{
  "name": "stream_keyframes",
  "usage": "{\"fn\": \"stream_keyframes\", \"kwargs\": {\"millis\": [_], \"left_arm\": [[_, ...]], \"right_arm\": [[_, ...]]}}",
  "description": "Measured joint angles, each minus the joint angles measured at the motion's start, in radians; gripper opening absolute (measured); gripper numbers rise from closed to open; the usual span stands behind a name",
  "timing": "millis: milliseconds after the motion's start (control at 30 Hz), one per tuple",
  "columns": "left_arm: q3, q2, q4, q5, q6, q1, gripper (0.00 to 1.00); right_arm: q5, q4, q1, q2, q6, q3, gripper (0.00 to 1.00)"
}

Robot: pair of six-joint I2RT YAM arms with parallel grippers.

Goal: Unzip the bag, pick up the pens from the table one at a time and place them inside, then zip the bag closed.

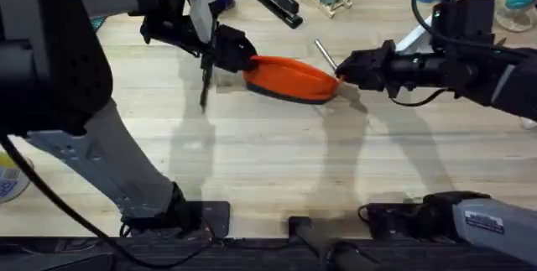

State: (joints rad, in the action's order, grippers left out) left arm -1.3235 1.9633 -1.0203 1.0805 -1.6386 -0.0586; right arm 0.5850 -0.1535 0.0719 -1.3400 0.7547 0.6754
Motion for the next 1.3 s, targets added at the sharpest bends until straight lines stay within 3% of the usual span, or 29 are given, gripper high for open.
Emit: {"fn": "stream_keyframes", "kwargs": {"millis": [367,1000,1300], "left_arm": [[0.000,0.000,0.000,0.000,0.000,0.000,0.042],[0.000,0.000,0.003,0.000,0.000,0.000,0.042],[0.000,0.000,0.003,0.000,0.000,0.000,0.042]], "right_arm": [[0.003,-0.005,0.004,0.012,-0.010,0.002,0.033],[-0.023,-0.011,0.085,0.012,-0.185,0.071,0.033],[-0.066,0.106,0.156,0.006,-0.242,0.073,0.031]]}}
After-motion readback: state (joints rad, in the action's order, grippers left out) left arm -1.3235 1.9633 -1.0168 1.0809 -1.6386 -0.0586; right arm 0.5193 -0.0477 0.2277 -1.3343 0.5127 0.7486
